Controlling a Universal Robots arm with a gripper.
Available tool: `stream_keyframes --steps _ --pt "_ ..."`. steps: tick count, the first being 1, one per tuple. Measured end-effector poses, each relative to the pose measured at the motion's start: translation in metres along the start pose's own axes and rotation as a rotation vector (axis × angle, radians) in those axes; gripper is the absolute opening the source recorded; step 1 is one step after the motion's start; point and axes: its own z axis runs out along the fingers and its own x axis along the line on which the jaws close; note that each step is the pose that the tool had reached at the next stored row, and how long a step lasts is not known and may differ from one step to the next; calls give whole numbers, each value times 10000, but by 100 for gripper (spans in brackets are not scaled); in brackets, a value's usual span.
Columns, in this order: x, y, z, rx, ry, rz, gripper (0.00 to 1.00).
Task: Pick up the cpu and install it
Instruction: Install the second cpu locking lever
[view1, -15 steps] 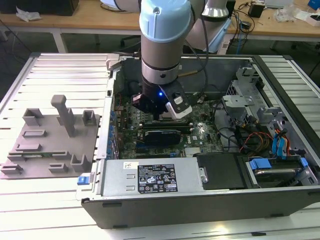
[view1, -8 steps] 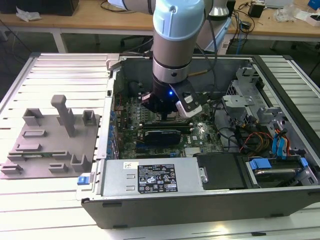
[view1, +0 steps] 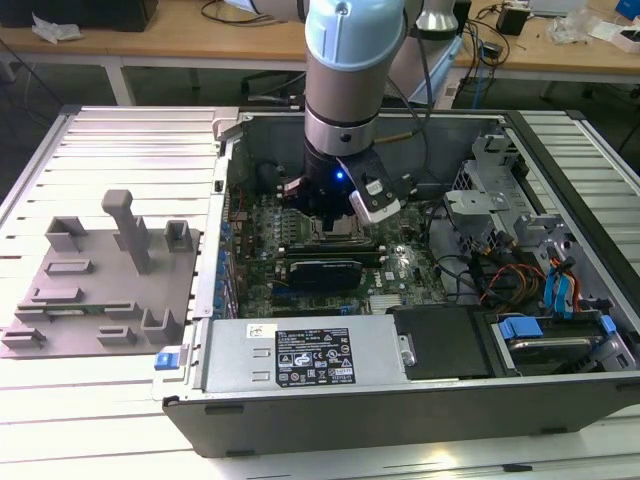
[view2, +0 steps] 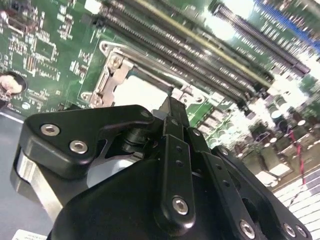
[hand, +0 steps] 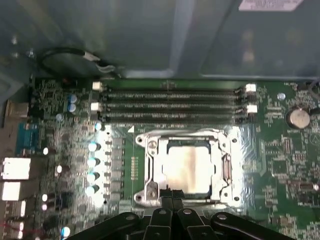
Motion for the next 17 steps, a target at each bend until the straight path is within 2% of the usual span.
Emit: stream_keyframes --steps 3,6,7,9,14,15,16,17 --pt "-3 67 20 -1 -4 20 11" --pt "-103 104 26 14 -4 35 11" --pt "-157 110 28 25 -3 33 11" --pt "-208 117 30 41 -2 35 11" --pt "-212 115 48 93 -63 442 11" --pt "-211 116 48 153 -65 446 11" --pt "-211 118 48 428 -71 439 11" --pt "-211 128 50 631 -75 435 11"
